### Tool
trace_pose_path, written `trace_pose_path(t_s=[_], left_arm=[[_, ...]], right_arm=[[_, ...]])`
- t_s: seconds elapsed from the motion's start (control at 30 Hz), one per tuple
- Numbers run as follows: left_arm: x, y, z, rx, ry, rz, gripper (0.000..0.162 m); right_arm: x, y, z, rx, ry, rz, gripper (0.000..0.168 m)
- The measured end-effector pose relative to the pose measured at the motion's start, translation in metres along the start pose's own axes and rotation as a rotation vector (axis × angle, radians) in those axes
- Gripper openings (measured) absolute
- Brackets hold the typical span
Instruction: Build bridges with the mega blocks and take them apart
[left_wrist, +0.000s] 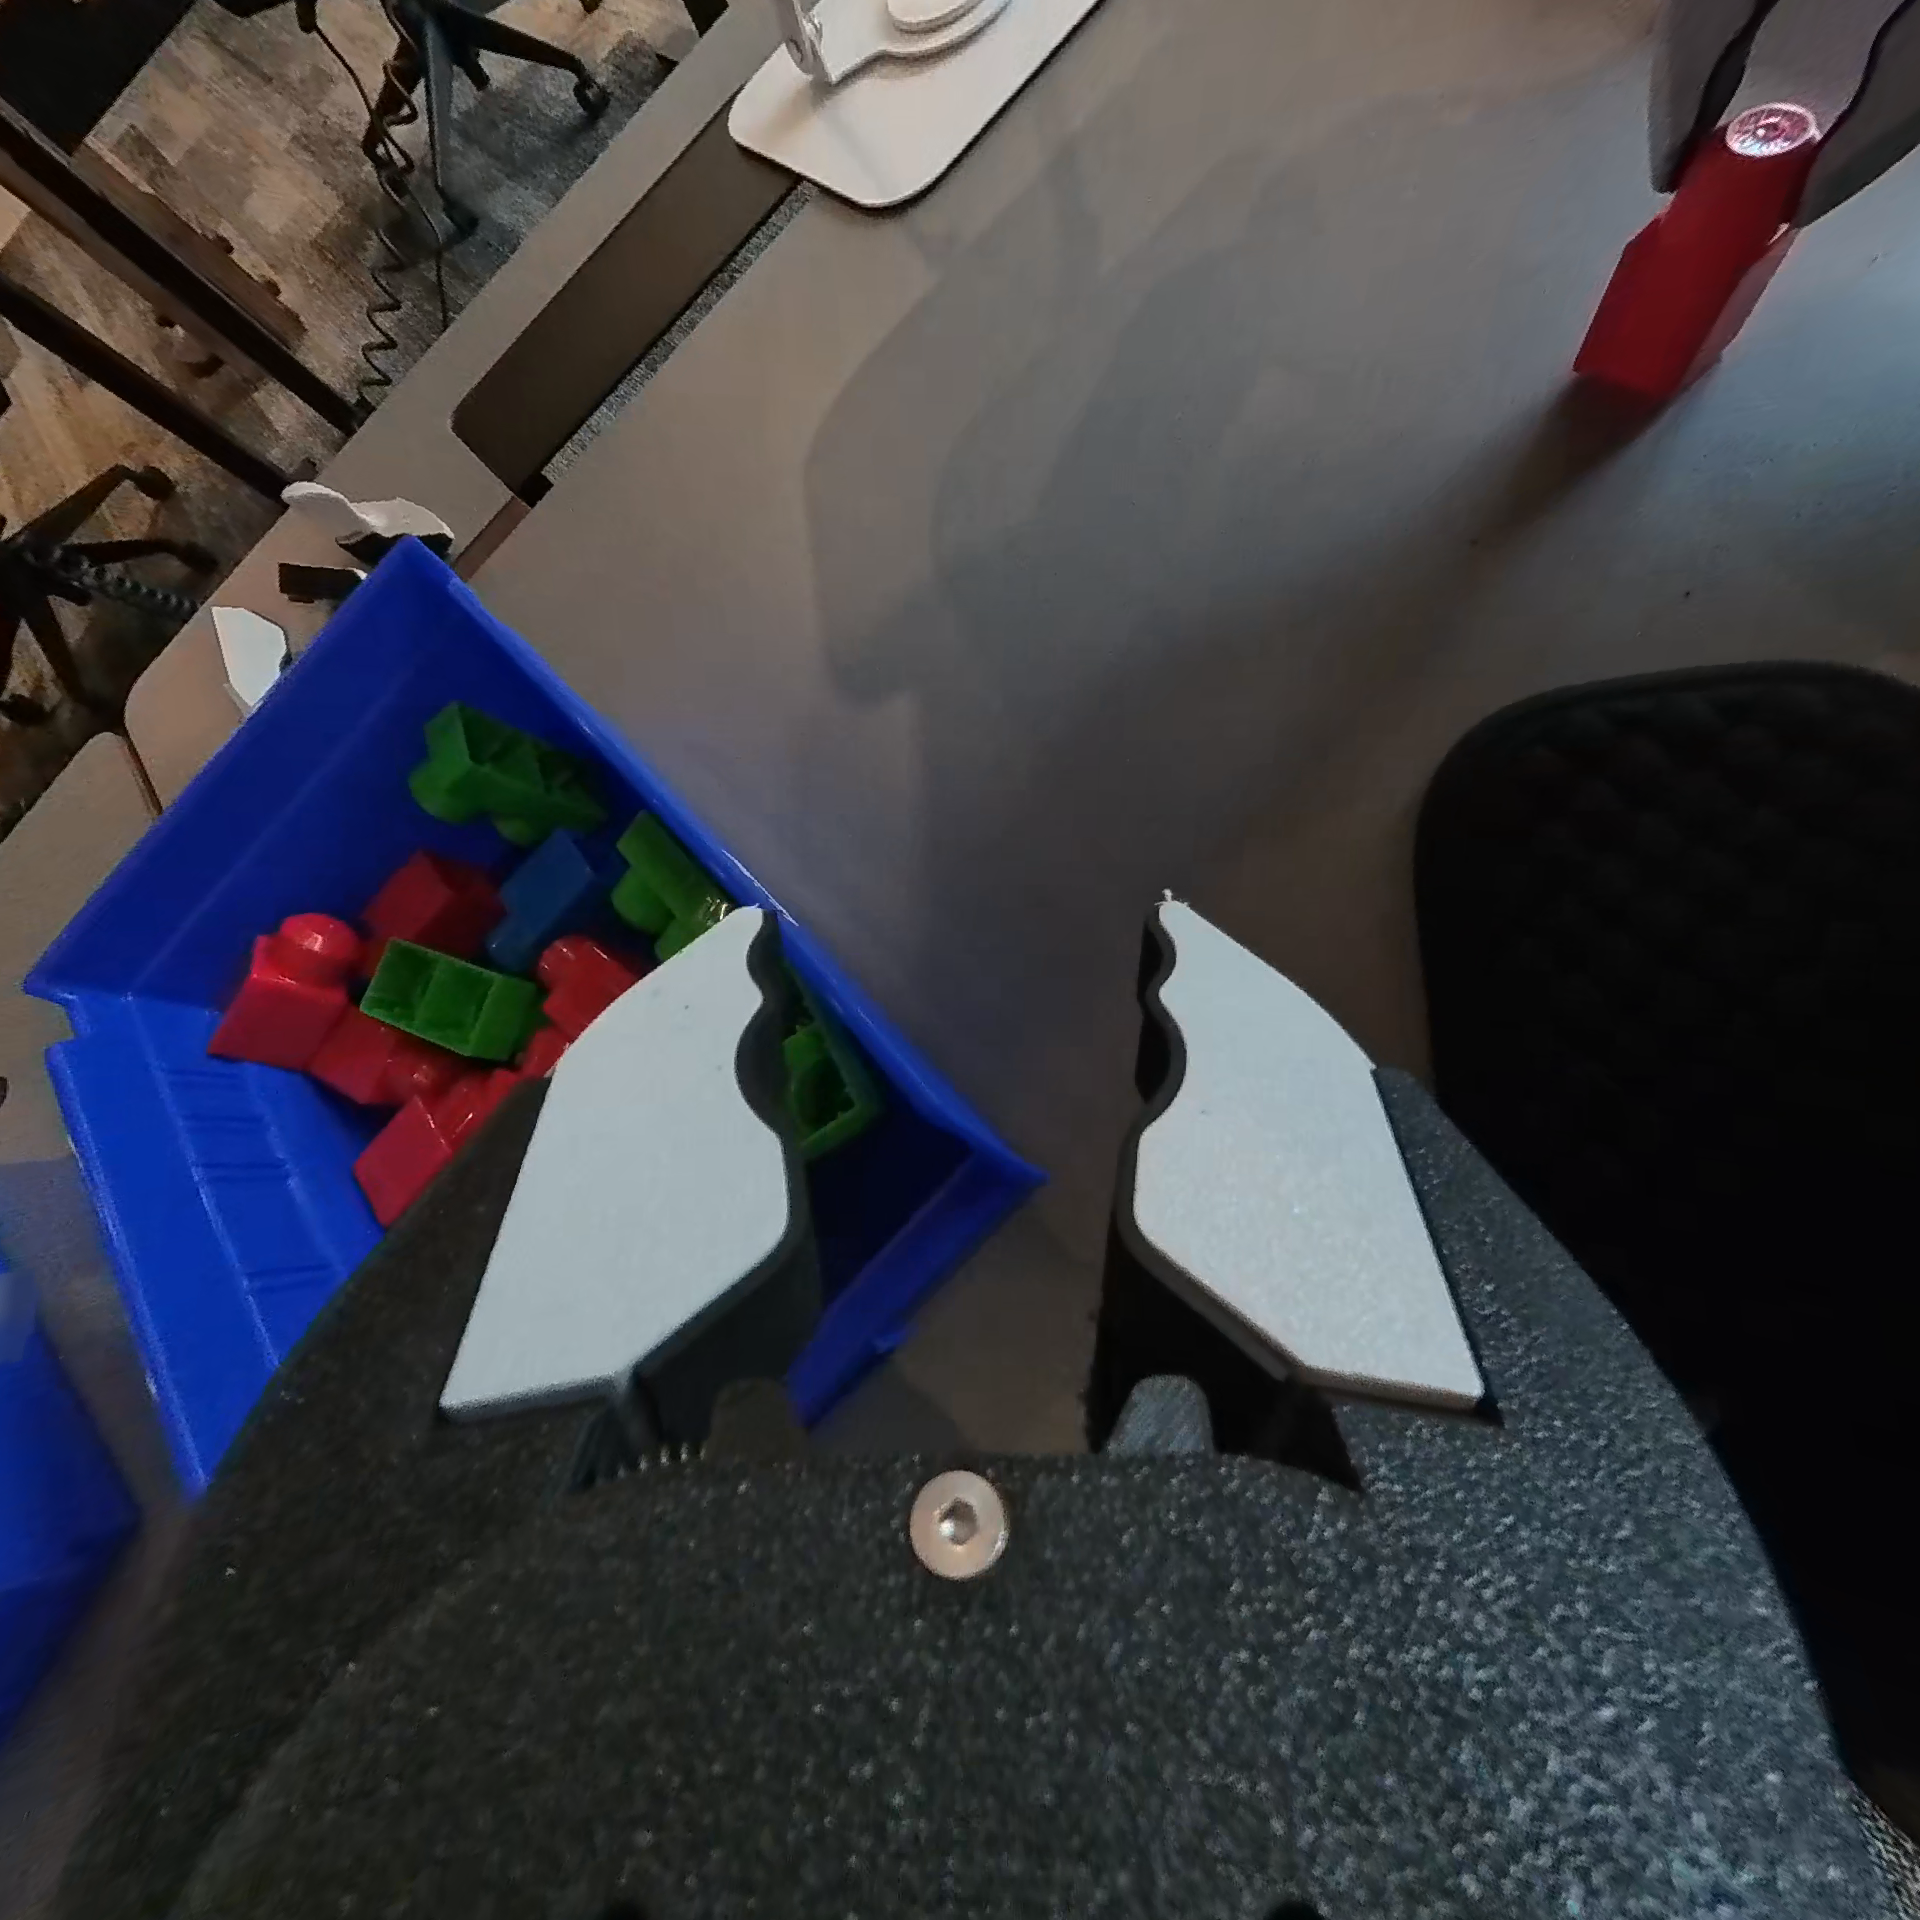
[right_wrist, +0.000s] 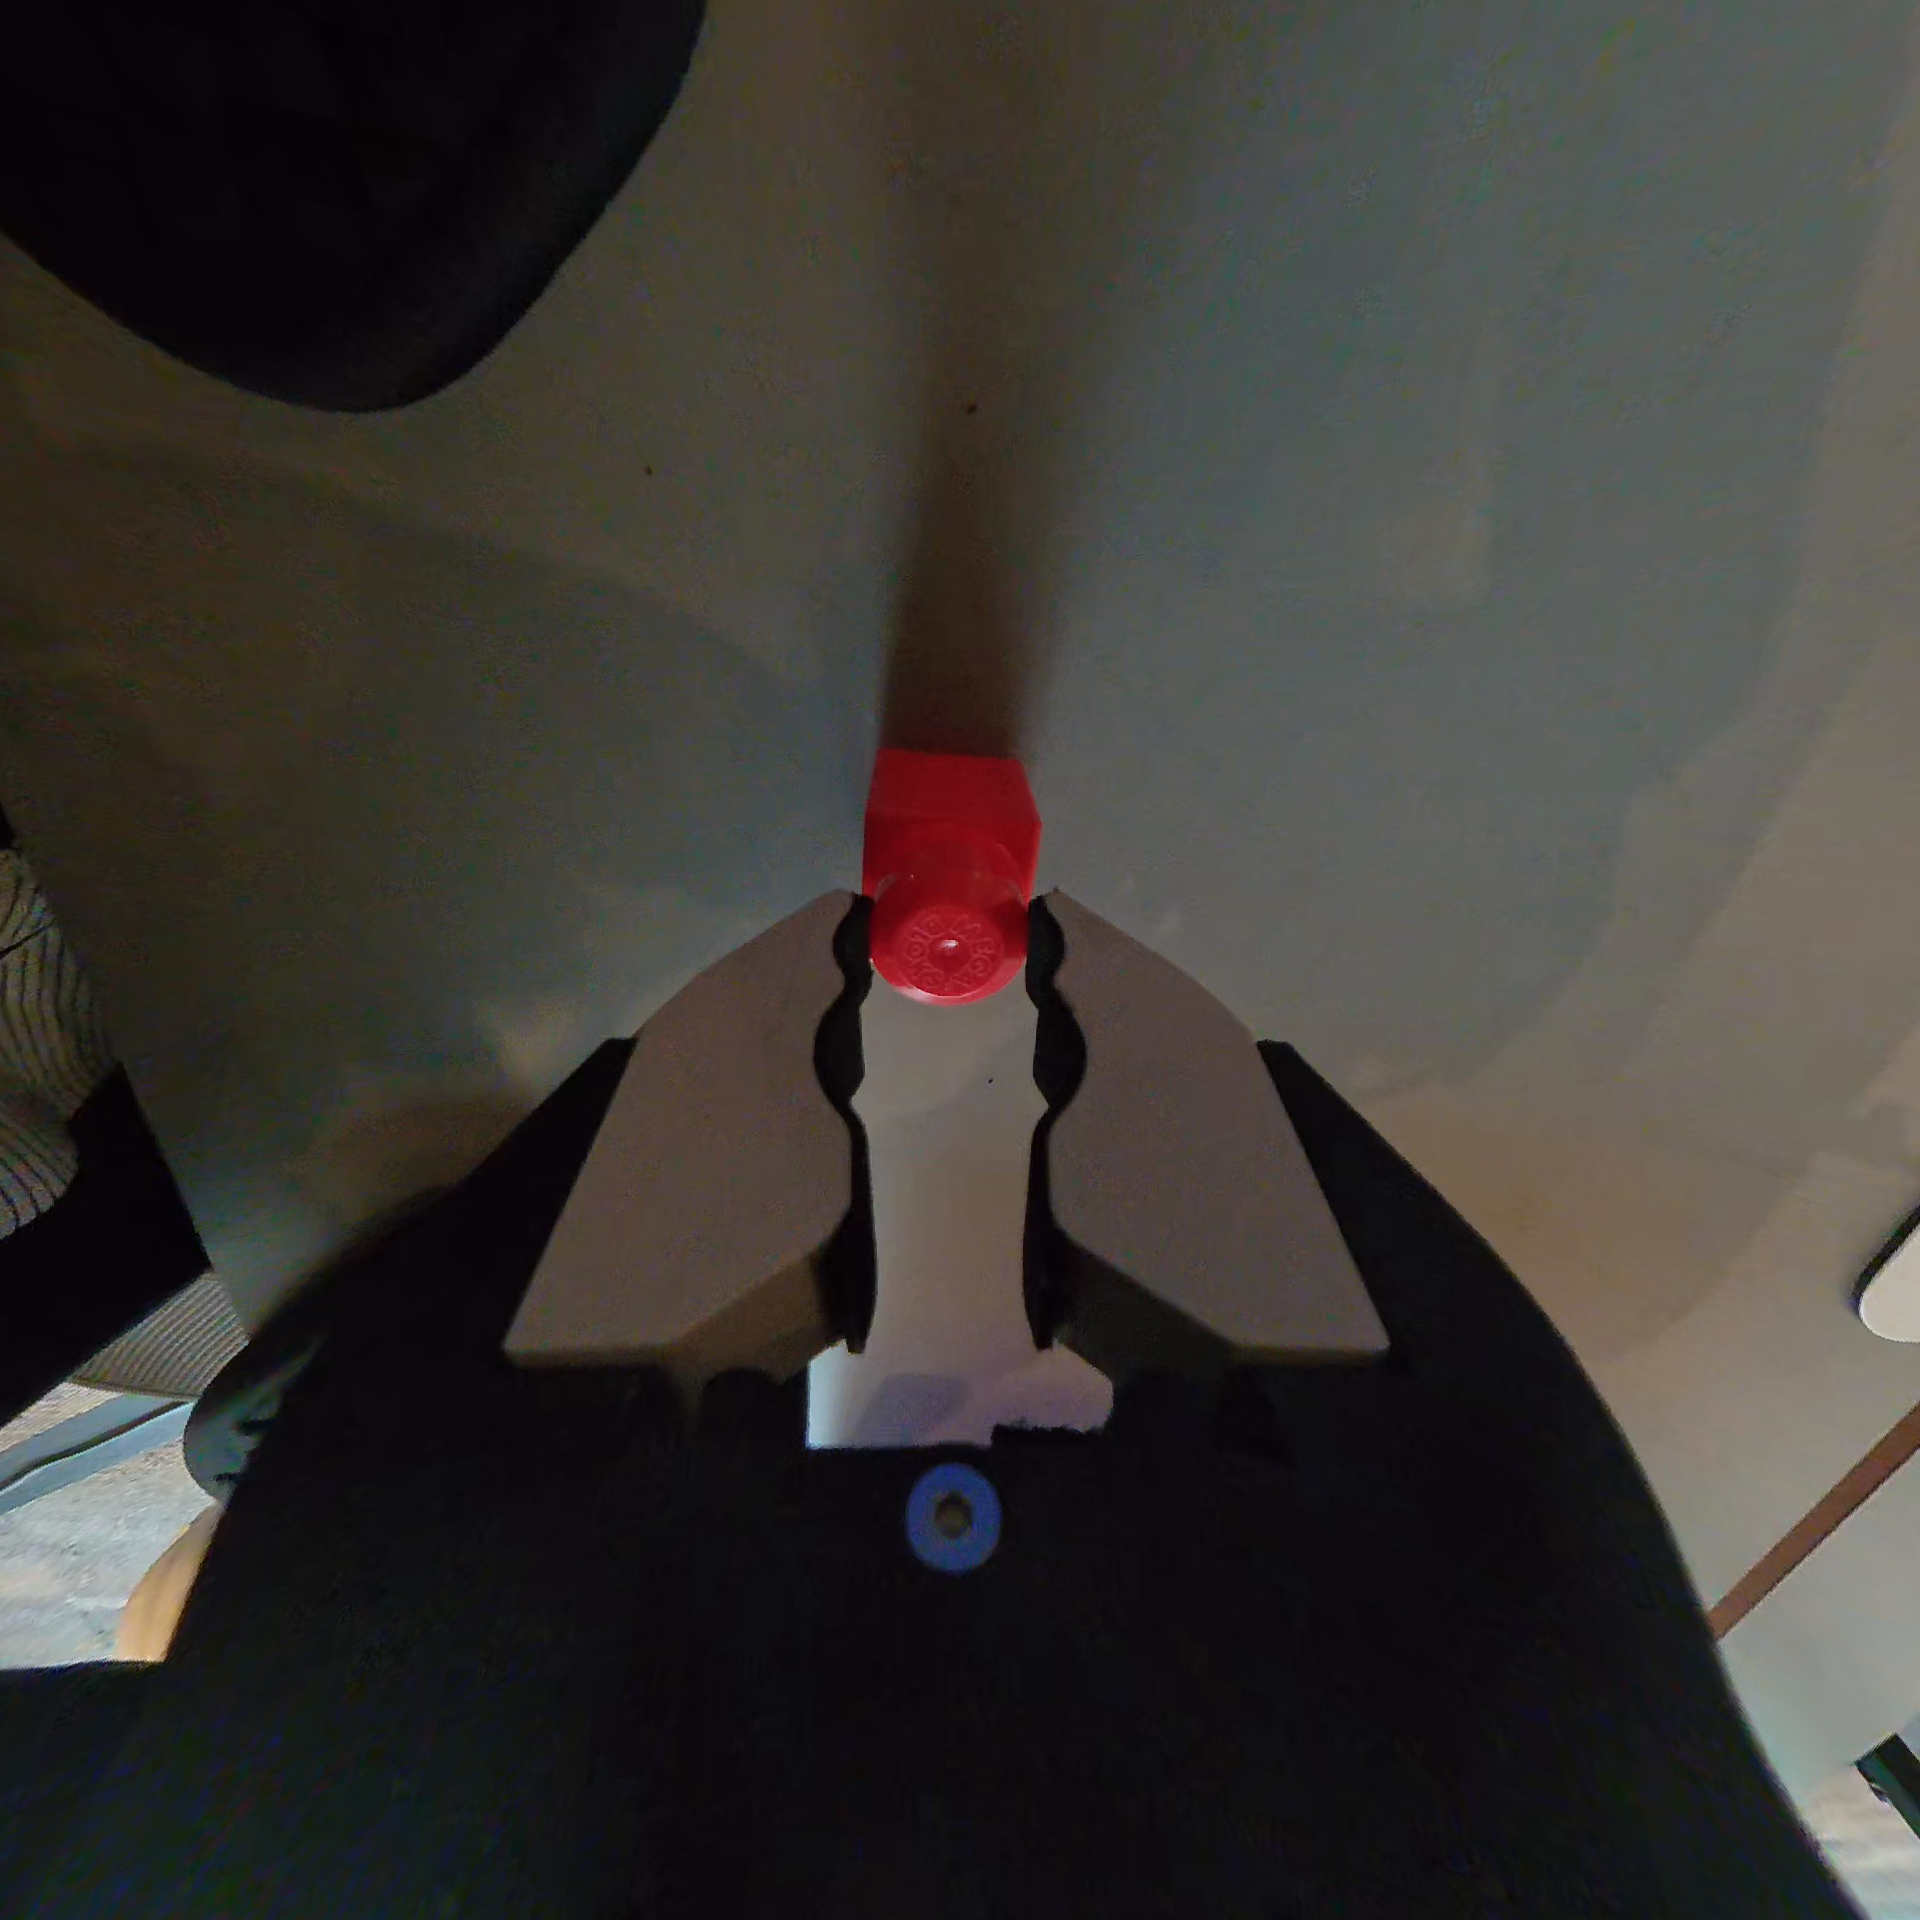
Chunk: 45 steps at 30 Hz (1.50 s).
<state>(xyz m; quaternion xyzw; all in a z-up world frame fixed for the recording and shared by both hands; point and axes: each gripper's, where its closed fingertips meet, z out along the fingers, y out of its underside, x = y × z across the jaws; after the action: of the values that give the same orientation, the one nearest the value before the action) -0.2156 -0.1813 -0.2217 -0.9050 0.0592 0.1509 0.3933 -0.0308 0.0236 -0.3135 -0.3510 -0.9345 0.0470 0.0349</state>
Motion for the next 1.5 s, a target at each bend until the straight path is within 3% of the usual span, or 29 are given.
trace_pose_path(t_s=[0.4, 0.57, 0.67, 0.8, 1.03, 1.33, 1.5], left_arm=[[-0.002, 0.003, -0.001, -0.002, -0.006, -0.002, 0.066], [-0.005, 0.005, -0.002, -0.006, -0.011, -0.005, 0.066], [-0.012, 0.007, -0.004, -0.007, -0.032, -0.018, 0.066], [-0.028, 0.013, -0.009, 0.007, -0.075, -0.070, 0.066], [-0.061, 0.048, -0.011, -0.084, -0.113, -0.151, 0.064], [-0.093, 0.115, 0.008, -0.390, -0.019, -0.169, 0.055], [-0.112, 0.126, 0.010, -0.446, -0.023, -0.192, 0.053]], right_arm=[[0.001, -0.002, 0.002, 0.004, -0.012, -0.017, 0.029], [-0.002, -0.004, -0.001, 0.028, -0.012, -0.013, 0.044], [-0.003, -0.007, -0.008, 0.088, 0.011, -0.003, 0.054], [-0.001, -0.010, -0.021, 0.290, 0.045, 0.073, 0.064], [-0.002, 0.015, -0.041, 0.535, 0.088, 0.199, 0.070], [-0.008, 0.043, -0.056, 0.645, 0.166, 0.242, 0.077], [-0.006, 0.048, -0.063, 0.710, 0.213, 0.248, 0.082]])
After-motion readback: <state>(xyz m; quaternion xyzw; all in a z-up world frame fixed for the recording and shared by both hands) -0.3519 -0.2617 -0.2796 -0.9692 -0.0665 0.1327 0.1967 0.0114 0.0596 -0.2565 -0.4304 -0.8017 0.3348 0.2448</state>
